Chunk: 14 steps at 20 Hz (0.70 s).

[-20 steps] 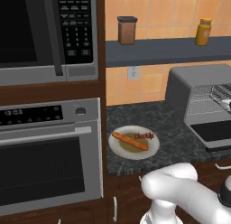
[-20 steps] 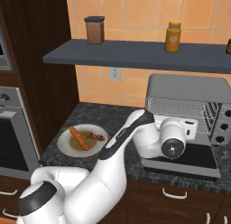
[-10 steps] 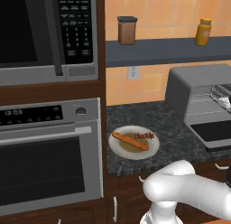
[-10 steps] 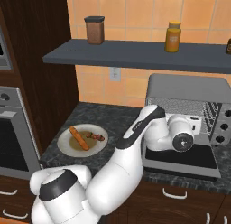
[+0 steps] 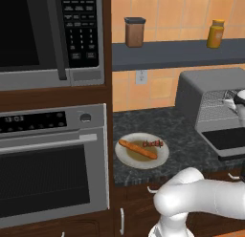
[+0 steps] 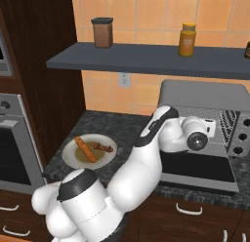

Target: Pick up the kebab skewer and baguette bread, and place them inside the toaster oven. Close the toaster oven door and start by setting the timer.

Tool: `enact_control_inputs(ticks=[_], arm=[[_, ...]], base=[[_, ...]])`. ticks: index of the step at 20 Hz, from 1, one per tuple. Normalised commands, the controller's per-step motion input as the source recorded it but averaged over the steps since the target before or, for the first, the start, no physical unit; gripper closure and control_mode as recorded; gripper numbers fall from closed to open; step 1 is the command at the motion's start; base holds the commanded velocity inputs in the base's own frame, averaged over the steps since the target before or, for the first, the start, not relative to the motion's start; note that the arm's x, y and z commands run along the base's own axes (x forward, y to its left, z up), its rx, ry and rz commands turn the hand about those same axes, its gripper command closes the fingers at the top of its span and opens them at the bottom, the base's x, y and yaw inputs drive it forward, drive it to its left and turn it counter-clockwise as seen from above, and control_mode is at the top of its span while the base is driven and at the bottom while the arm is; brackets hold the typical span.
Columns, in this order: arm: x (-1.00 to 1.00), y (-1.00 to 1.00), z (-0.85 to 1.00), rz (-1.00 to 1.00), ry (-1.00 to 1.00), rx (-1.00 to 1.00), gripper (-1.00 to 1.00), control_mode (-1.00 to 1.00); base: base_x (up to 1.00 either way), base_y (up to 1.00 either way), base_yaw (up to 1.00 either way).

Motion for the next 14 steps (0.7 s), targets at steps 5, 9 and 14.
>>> enact_control_inputs(ticks=[5,9,14], arm=[[0.40,-0.06,0.00,0.00,0.05,0.03,-1.00,-1.00],[0.10,0.00,-0.62,0.00,0.04,0.00,-1.00,-1.00],[0.23,-0.03,-0.02,0.00,0.00,0.00,-1.00,-1.00]], base=[[0.00,0.00,0.00],[0.00,0.00,0.00],[0.00,0.00,0.00]])
